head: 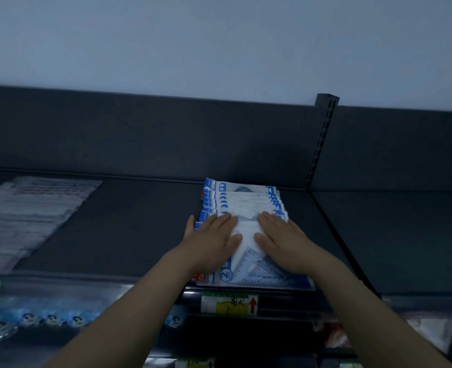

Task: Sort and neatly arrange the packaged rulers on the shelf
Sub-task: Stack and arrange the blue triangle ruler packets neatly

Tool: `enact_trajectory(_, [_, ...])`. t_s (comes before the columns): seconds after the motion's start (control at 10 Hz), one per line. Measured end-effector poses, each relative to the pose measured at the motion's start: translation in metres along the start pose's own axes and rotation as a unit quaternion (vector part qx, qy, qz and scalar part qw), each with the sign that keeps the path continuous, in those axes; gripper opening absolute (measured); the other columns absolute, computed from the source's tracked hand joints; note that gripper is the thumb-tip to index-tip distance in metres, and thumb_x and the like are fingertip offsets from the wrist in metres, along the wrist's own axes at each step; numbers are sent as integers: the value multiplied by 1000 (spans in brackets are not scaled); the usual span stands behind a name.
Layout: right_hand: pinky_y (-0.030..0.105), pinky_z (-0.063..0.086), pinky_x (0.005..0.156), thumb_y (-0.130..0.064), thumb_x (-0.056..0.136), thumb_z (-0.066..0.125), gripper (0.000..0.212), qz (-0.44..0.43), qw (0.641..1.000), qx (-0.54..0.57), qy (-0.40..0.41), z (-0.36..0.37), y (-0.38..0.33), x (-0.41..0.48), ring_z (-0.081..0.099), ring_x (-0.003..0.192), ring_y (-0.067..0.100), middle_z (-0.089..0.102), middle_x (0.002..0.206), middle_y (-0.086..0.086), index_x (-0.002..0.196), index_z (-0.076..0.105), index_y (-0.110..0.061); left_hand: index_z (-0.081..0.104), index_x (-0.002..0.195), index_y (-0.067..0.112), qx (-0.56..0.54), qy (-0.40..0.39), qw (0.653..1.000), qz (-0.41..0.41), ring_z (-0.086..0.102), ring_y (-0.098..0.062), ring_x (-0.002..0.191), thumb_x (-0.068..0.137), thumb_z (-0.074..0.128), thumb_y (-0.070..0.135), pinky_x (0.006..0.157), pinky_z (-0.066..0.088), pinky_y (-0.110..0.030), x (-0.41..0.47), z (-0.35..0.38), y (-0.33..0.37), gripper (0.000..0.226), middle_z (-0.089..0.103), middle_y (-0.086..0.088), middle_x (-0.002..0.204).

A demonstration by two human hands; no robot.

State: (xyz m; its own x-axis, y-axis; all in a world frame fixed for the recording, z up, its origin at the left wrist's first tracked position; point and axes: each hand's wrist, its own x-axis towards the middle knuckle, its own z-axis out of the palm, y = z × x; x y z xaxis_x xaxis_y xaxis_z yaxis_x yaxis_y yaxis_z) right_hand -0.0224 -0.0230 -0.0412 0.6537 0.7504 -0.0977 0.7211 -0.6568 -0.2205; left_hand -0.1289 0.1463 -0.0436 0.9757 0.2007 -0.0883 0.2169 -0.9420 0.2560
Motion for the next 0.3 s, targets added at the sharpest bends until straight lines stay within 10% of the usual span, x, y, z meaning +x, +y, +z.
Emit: enact_trajectory(0.3, [37, 3, 120, -47, 100, 30, 60, -6, 994, -24, 110, -3, -26, -16, 7, 147, 16, 13, 160, 2, 150, 20, -16, 49, 137, 20, -105, 220, 969, -30, 51, -19, 119, 99, 43, 36, 103, 38, -35, -22, -4, -7, 42, 55, 1, 134])
